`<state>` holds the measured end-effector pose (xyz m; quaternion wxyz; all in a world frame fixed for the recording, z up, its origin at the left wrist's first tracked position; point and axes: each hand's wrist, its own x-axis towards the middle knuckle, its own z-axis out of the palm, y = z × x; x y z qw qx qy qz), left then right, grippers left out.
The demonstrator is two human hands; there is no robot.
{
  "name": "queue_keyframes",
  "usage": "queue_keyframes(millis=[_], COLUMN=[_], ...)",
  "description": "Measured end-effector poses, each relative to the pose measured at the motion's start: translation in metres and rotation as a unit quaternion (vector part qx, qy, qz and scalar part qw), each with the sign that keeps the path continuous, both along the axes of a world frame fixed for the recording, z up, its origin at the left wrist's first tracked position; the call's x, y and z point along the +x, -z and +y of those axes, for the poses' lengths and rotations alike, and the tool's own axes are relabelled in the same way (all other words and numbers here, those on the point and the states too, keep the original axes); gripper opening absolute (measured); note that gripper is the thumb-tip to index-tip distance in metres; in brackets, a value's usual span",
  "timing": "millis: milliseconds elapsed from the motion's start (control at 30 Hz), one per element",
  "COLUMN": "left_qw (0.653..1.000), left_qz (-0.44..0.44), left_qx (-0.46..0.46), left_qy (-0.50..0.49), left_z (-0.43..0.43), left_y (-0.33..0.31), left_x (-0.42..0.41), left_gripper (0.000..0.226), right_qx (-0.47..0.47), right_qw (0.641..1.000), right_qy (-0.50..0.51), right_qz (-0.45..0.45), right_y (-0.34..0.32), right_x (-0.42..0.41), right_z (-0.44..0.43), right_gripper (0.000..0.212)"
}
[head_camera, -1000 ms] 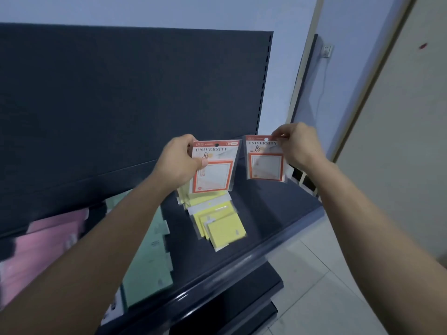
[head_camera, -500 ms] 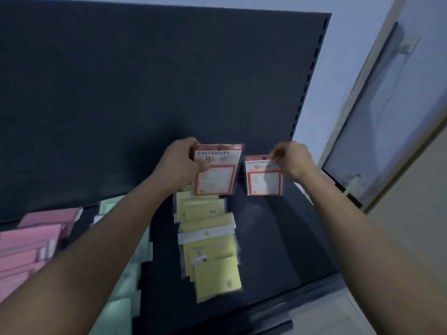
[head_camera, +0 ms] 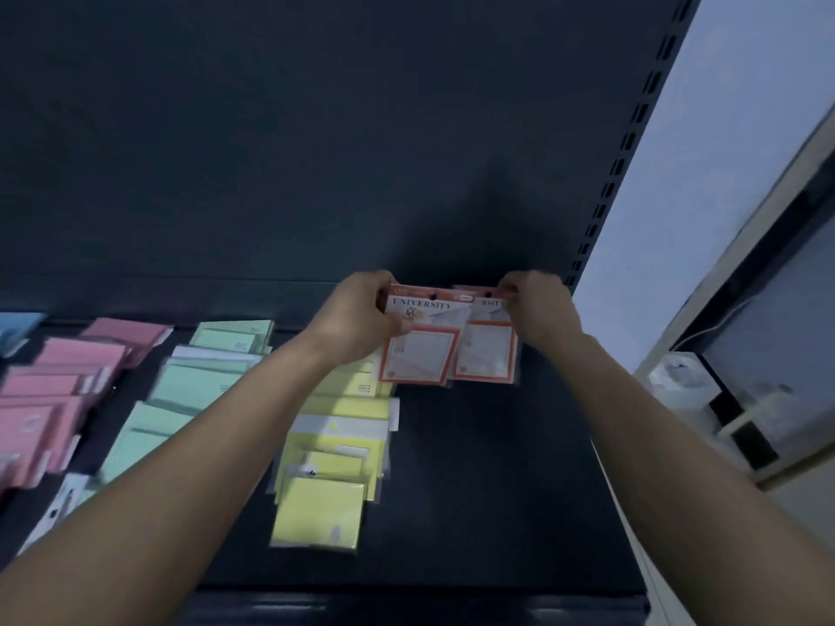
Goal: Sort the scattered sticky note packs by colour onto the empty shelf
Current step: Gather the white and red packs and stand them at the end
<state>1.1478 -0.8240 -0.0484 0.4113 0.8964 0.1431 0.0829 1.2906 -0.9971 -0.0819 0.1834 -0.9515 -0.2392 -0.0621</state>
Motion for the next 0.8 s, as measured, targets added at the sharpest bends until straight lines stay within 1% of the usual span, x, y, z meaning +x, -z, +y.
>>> queue_keyframes(millis=[167,333,467,533,633,733,800], left_qw=[0.998,0.993,0.992,0.991,0.987,0.983,0.975], left_qz=[0.055,0.098,0.117,0.13,0.144,0.121,0.087], left_qx=[-0.014,-0.057,-0.035,0.003,0.066,0.139,0.201], left_qy=[0.017,0.016,-0.016,-0.023,-0.018,-0.017,-0.025], left_z=[-0.019,-0.046,-0.061,-0.066,-0.07,-0.071,-0.066], left_y=[0.02,0.044,0.058,0.064,0.073,0.073,0.058], left_x=[0.014,0.032,0.05,0.055,0.054,0.05,0.043], left_gripper=[0.016,0.02,0.029,0.032,0.028,0.03,0.032], right_qx=[-0.005,0.016,0.031,0.024,0.019,0.012,-0.012], right_qw=[0.999,0.999,0.998,0.998,0.997,0.996,0.994], right_qy=[-0.032,-0.038,-0.049,-0.058,-0.071,-0.089,-0.11], right_qz=[-0.001,-0.003,-0.009,-0.013,-0.008,-0.002,0.0], right_y=[0.006,0.002,-0.006,-0.012,-0.018,-0.025,-0.034], right_x=[0.007,0.009,0.006,0.003,-0.002,-0.008,-0.015], right_z=[-0.009,-0.023,-0.03,-0.033,-0.034,-0.027,-0.018], right_gripper=[0.038,0.034,0.028,0.027,0.027,0.026,0.028])
